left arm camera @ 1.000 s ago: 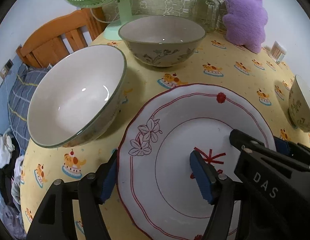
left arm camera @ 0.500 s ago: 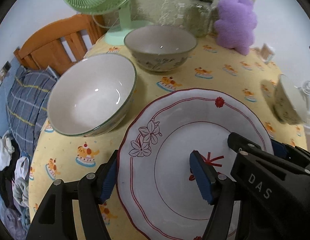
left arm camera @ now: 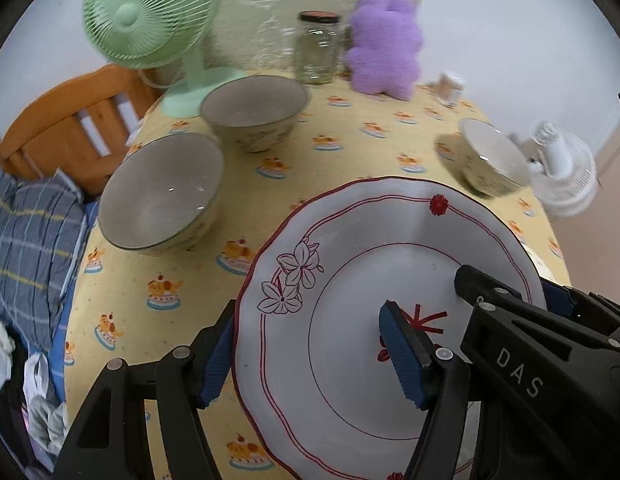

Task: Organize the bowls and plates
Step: 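Lift the red-rimmed plate with both grippers toward the stacked plates, then carry the red-rimmed plate with both grippers and lower it onto the plate stack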

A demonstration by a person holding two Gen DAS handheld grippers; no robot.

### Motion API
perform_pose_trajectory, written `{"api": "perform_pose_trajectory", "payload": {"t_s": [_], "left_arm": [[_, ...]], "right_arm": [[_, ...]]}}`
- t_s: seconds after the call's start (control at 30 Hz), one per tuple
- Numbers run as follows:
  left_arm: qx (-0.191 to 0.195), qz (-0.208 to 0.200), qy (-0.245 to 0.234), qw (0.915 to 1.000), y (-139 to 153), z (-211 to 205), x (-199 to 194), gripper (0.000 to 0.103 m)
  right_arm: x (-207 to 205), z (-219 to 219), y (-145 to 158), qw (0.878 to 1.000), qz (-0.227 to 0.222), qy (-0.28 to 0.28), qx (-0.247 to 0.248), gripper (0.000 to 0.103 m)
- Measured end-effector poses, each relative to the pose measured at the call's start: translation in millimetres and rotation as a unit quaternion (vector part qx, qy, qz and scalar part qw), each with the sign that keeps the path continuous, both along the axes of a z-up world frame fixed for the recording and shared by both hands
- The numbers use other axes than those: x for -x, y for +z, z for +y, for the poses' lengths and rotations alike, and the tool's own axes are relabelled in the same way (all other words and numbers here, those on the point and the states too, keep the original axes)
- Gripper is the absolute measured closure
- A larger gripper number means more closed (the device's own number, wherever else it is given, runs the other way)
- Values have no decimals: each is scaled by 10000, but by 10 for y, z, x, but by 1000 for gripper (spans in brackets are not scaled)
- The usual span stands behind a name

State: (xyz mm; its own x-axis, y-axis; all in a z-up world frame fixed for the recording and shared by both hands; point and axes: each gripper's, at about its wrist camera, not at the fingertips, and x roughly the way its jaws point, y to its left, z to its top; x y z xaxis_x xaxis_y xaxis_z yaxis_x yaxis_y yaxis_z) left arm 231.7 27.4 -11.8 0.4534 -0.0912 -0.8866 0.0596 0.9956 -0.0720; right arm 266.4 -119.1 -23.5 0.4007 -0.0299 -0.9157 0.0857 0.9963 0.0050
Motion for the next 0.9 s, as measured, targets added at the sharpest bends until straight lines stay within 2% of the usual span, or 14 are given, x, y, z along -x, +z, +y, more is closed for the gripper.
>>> {"api": "perform_pose_trajectory", "payload": {"t_s": [0.17, 0.37, 0.63, 0.9], "left_arm": [[39, -47, -396, 9992, 52, -206, 133, 33], [51, -83, -628, 9980, 93, -483, 231, 33], [17, 51, -619, 9981, 5, -967, 265, 33], [-70, 331, -465, 9983, -200, -1406, 258, 33]], "right_arm": [[238, -238, 77, 9993, -67, -373, 41, 48], [418, -553, 109, 9982, -148, -588, -19, 48], [488, -1037, 45, 9985, -91, -528, -87, 48], [432, -1477, -163, 9988, 207, -417, -172, 48]]}}
